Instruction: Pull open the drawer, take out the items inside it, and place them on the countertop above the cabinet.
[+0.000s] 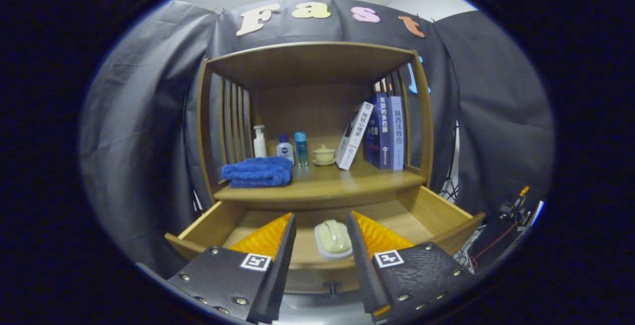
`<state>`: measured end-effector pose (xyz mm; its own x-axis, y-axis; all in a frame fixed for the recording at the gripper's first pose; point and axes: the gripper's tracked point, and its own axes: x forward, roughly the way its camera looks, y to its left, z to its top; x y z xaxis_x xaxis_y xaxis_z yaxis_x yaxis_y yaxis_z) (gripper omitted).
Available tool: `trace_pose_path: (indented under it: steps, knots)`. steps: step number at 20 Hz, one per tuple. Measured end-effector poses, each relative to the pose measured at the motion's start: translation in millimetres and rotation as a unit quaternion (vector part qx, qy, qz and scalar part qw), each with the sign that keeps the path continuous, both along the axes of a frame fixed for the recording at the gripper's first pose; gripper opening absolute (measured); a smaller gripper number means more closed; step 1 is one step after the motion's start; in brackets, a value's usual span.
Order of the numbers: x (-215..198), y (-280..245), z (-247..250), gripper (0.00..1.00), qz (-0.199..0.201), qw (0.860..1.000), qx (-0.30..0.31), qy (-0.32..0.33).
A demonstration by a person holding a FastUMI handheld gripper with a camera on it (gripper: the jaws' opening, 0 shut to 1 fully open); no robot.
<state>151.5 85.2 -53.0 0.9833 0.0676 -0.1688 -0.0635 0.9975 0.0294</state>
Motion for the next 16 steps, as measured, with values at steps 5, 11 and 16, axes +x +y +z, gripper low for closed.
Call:
trace_pose_path:
  steps: [5, 11, 16]
  knots:
    - [67.9, 0.1, -11.2, 0.58, 0.001, 0.998, 0.004, 0.055]
    - [114.3, -4.2, -86.6, 0.59, 0.011, 0.98, -0.021, 0.197]
    - [126.0, -12.6, -134.5, 0.59, 0.001, 0.958, -0.02, 0.285]
